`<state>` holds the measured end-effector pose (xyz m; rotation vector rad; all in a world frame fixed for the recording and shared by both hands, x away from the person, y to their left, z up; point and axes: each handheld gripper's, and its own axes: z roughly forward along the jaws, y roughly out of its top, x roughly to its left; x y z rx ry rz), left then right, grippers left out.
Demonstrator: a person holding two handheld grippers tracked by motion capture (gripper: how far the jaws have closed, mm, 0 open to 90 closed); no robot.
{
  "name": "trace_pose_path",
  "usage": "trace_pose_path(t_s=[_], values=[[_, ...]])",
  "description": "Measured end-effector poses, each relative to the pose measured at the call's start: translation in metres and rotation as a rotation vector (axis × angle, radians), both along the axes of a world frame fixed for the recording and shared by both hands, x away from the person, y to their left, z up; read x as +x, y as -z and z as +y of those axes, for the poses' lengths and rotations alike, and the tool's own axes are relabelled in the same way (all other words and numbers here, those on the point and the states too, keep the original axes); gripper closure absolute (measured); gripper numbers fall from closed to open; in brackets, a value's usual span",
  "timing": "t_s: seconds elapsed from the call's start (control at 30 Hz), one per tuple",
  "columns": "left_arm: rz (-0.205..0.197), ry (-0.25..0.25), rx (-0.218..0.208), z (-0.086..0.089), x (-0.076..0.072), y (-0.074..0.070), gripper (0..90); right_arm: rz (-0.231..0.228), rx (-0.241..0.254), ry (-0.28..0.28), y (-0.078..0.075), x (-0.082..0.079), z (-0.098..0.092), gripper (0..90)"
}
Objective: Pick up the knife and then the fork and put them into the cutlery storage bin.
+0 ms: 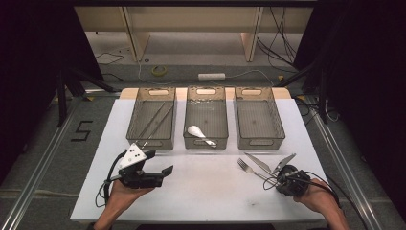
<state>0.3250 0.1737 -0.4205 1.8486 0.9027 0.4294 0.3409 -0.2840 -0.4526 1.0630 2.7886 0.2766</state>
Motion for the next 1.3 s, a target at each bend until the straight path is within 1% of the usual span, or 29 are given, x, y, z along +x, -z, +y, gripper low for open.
trace_pose_path(t_s=[0.07,0.1,0.17,0.2,0.23,0.27,0.33,0.37,0.43,0.53,0.57,0.67,0.8,0.97,1.03,1.3], values=[[-0.001,0.0,-0.001,0.0,0.0,0.0,15.4,-0.012,0.045,0.004,-0.005,0.001,-0.002,90.0],[-0.001,-0.001,-0.002,0.0,0.0,0.0,15.4,-0.023,0.064,0.01,-0.01,0.002,-0.003,85.1],[0.0,-0.003,-0.003,0.0,0.0,0.0,15.4,-0.052,0.066,0.024,-0.019,0.003,-0.005,77.9],[0.0,-0.003,-0.002,0.0,0.0,0.0,15.4,-0.055,0.07,0.033,-0.023,0.004,-0.006,73.6],[0.0,-0.002,-0.003,0.0,0.0,0.0,15.4,-0.067,0.071,0.043,-0.027,0.006,-0.006,68.3],[-0.001,-0.002,-0.002,0.0,0.0,0.0,15.4,-0.074,0.063,0.045,-0.029,0.008,-0.007,64.7],[-0.001,-0.001,0.0,0.0,0.0,0.0,15.4,-0.067,0.05,0.059,-0.03,0.014,-0.008,58.1],[-0.001,0.0,0.0,0.0,0.0,0.0,15.4,-0.066,0.053,0.07,-0.029,0.017,-0.008,56.2],[-0.001,-0.001,-0.002,0.0,0.0,0.0,15.4,-0.052,0.043,0.089,-0.027,0.022,-0.009,52.0],[-0.001,-0.001,-0.004,0.0,0.0,0.0,15.3,-0.037,0.032,0.097,-0.022,0.028,-0.009,46.9],[-0.002,-0.001,-0.003,0.0,0.0,0.0,15.3,-0.033,0.028,0.095,-0.021,0.029,-0.01,46.2],[-0.002,0.001,-0.004,0.0,0.0,0.0,15.3,-0.025,0.028,0.112,-0.019,0.034,-0.011,44.2],[-0.004,-0.001,-0.006,0.0,0.0,0.0,15.3,-0.01,0.018,0.115,-0.016,0.038,-0.01,44.6],[-0.004,0.001,-0.007,0.0,0.0,0.0,15.3,0.019,0.003,0.106,-0.008,0.04,-0.01,52.6],[-0.005,0.001,-0.005,0.0,0.0,0.0,15.3,0.02,-0.005,0.101,-0.006,0.041,-0.01,55.3],[-0.005,0.002,-0.006,0.0,0.0,0.0,15.3,0.033,-0.003,0.076,-0.005,0.042,-0.008,63.8]])
